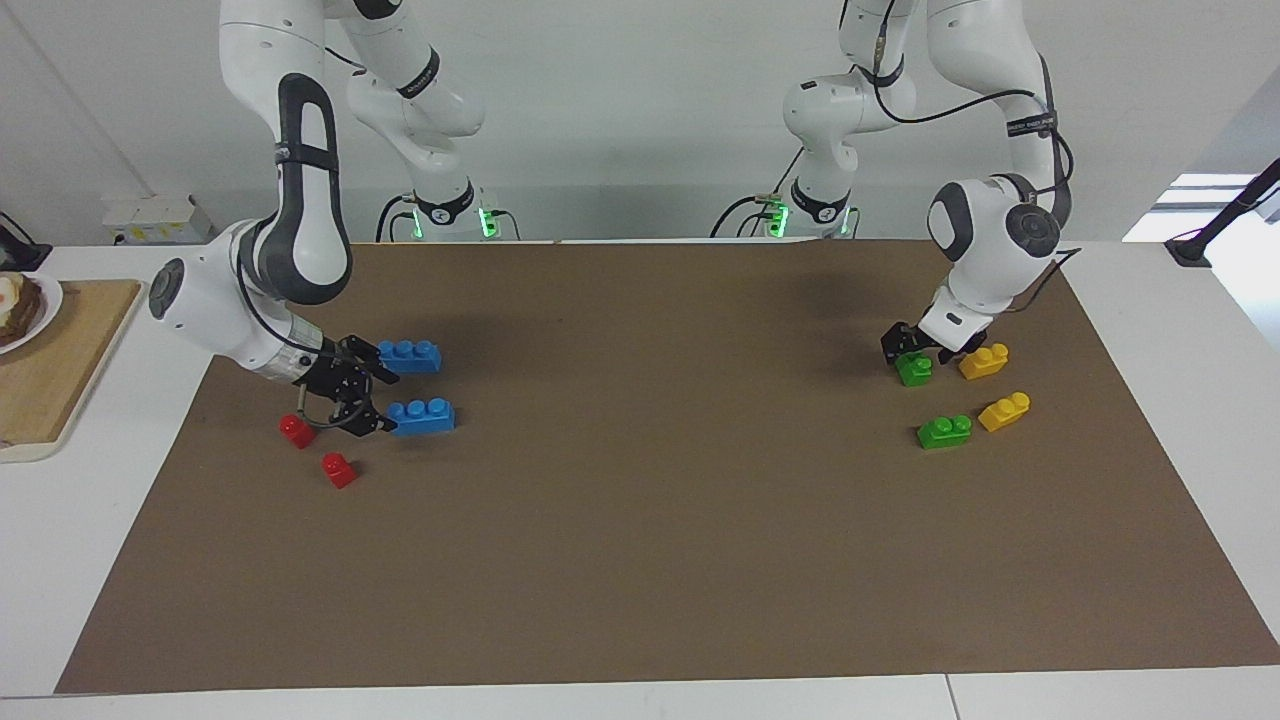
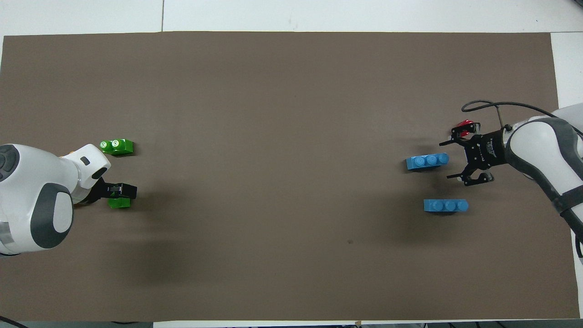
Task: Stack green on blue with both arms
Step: 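Reach the left gripper to the green brick while the right gripper reaches the blue brick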
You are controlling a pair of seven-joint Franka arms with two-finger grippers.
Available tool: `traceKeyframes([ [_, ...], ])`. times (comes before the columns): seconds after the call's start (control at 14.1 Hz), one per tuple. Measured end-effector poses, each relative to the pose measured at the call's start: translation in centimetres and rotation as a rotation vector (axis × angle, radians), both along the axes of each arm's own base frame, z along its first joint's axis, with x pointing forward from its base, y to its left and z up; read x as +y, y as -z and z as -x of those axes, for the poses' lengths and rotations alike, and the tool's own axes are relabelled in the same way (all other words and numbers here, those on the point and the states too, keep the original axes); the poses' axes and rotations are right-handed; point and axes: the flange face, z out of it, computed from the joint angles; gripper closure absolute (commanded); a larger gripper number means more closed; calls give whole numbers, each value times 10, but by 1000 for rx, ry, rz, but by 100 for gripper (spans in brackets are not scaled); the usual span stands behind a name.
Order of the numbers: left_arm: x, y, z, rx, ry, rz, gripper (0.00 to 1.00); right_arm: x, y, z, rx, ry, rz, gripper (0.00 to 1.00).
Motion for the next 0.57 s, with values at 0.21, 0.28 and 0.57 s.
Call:
traceKeyframes([
  [0.21, 0, 2, 1, -1, 0, 0, 26, -3, 17, 0, 2, -2, 5, 7],
  [0.28, 0, 2, 1, -2, 0, 0, 32, -4, 21, 0, 3, 0, 6, 7],
  [0.57, 0, 1, 0, -6, 0, 0, 48, -4, 29, -2, -4, 21, -6, 10],
])
